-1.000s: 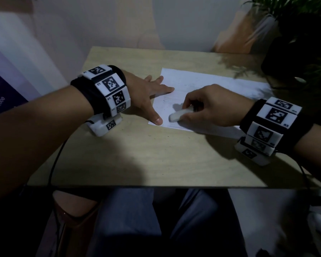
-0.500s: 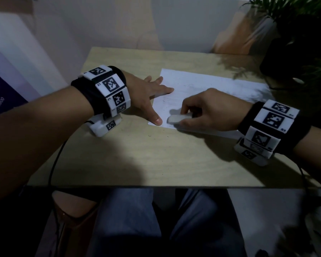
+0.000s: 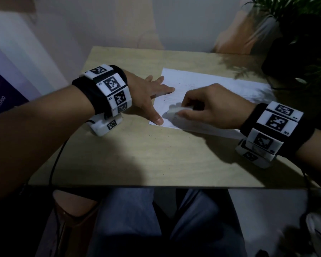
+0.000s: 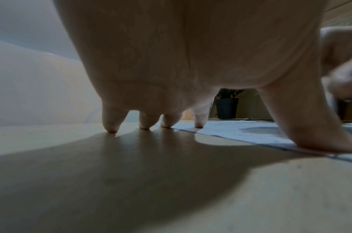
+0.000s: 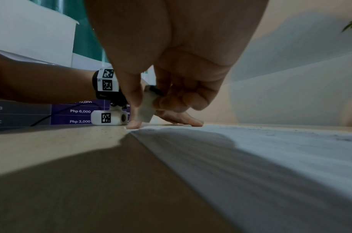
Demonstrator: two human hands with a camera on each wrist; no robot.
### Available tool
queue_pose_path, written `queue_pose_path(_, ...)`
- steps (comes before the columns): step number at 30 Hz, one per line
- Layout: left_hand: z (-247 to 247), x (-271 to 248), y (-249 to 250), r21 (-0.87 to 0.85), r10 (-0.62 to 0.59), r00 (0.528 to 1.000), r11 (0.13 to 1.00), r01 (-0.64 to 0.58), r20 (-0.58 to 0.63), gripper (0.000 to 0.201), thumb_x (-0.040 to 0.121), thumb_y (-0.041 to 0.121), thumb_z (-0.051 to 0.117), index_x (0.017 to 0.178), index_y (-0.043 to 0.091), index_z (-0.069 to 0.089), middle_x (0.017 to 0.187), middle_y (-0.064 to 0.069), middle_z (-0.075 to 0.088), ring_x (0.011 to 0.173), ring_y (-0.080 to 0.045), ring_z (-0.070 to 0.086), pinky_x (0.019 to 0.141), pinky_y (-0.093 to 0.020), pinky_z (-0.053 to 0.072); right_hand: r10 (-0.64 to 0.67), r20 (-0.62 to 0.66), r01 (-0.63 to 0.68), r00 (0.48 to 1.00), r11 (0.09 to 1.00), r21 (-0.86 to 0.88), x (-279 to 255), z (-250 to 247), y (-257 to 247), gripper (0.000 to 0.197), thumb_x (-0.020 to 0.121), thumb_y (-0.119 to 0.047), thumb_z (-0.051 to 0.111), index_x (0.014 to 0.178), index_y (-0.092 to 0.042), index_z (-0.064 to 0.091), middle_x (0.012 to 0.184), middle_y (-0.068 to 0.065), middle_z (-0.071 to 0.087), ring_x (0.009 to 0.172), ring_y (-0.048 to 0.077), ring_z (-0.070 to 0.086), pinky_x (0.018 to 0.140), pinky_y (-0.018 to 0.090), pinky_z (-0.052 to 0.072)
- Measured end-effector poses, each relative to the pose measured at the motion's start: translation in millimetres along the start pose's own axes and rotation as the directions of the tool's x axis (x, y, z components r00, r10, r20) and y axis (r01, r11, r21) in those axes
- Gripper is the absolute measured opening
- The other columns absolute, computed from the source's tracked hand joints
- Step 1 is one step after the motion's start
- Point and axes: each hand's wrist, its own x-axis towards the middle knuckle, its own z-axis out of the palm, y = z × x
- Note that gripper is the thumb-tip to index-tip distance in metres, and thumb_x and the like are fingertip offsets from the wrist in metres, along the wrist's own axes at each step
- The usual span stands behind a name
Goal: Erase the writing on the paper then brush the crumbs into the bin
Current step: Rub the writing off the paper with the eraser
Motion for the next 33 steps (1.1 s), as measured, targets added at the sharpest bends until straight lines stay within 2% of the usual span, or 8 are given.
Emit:
queue_pose_path(4,-1,1,0,0.016,-0.004,1.000,1.000,0.004,0.007,0.131,0.053,0.083,0.068,0.155,0.056,-0.009,0.165,0.017,-0.027,0.152,-0.012,-0.026,0.125,-0.058,-0.005,0.031,-0.018,-0.032,0.999,0.999,-0.023,2,3,4,0.035,0.090,-0.048,0.065,0.115,-0.024,0.066,0.075,-0.018,0.057,0.068,-0.004,0.053,0.066,0.023,0.037)
queue_pose_path(9,1,1,0,0.009,-0.002,1.000,1.000,0.002,-0.005,0.132,0.049,0.083,0.068,0.155,0.056,-0.007,0.165,0.017,-0.026,0.152,-0.012,-0.025,0.125,-0.057,-0.005,0.005,0.173,-0.017,0.985,0.998,0.066,-4,-1,-5,0.033,0.085,-0.058,0.063,0.102,-0.031,0.072,0.082,-0.010,0.069,0.075,0.007,0.061,0.069,0.024,0.048)
queue_pose_path(12,1,2,-2,0.014,0.000,1.000,1.000,0.000,-0.007,0.133,0.048,0.085,0.067,0.154,0.058,-0.007,0.165,0.018,-0.026,0.152,-0.011,-0.025,0.125,-0.056,-0.005,0.032,0.063,-0.034,0.998,0.999,0.029,1,-1,2,0.033,0.088,-0.053,0.059,0.098,-0.027,0.075,0.088,-0.009,0.073,0.080,0.009,0.064,0.080,0.036,0.052)
queue_pose_path(15,2,4,-3,0.027,0.007,1.000,1.000,-0.007,-0.016,0.133,0.048,0.086,0.067,0.155,0.058,-0.007,0.165,0.017,-0.026,0.153,-0.012,-0.024,0.125,-0.055,-0.005,0.025,-0.040,-0.026,0.999,0.999,-0.044,4,-1,6,0.034,0.090,-0.048,0.056,0.101,-0.022,0.075,0.094,-0.006,0.075,0.085,0.014,0.065,0.081,0.040,0.052)
queue_pose_path(18,3,5,-5,0.013,0.014,1.000,1.000,-0.014,-0.023,0.131,0.048,0.086,0.067,0.154,0.060,-0.005,0.165,0.020,-0.025,0.152,-0.010,-0.025,0.125,-0.055,-0.005,-0.062,0.023,0.062,0.998,0.998,0.004,-1,1,0,0.032,0.090,-0.042,0.061,0.105,-0.019,0.075,0.097,-0.004,0.074,0.084,0.013,0.064,0.081,0.035,0.050)
queue_pose_path(24,2,8,-8,0.032,0.008,1.000,0.999,-0.008,-0.011,0.132,0.046,0.091,0.066,0.151,0.063,-0.009,0.164,0.021,-0.027,0.152,-0.012,-0.025,0.125,-0.055,-0.005,0.001,-0.041,-0.003,0.999,0.999,-0.040,3,0,3,0.043,0.089,-0.055,0.048,0.097,-0.023,0.076,0.091,-0.009,0.074,0.081,0.012,0.065,0.078,0.039,0.052)
queue_pose_path(28,1,4,-4,0.049,0.002,1.000,0.999,-0.002,0.001,0.132,0.049,0.088,0.065,0.152,0.060,-0.011,0.164,0.019,-0.029,0.152,-0.013,-0.025,0.125,-0.055,-0.005,-0.035,0.035,0.035,0.999,0.999,0.023,0,0,0,0.039,0.089,-0.052,0.055,0.102,-0.022,0.076,0.094,-0.009,0.075,0.080,0.006,0.063,0.079,0.030,0.050)
queue_pose_path(33,2,6,-2,0.071,0.008,1.000,0.997,-0.007,-0.011,0.134,0.048,0.097,0.057,0.154,0.056,-0.012,0.165,0.015,-0.028,0.153,-0.018,-0.025,0.124,-0.059,-0.006,-0.011,-0.018,0.010,1.000,0.999,-0.030,4,-1,4,0.035,0.092,-0.049,0.057,0.102,-0.022,0.076,0.095,-0.009,0.075,0.084,0.010,0.065,0.081,0.038,0.052)
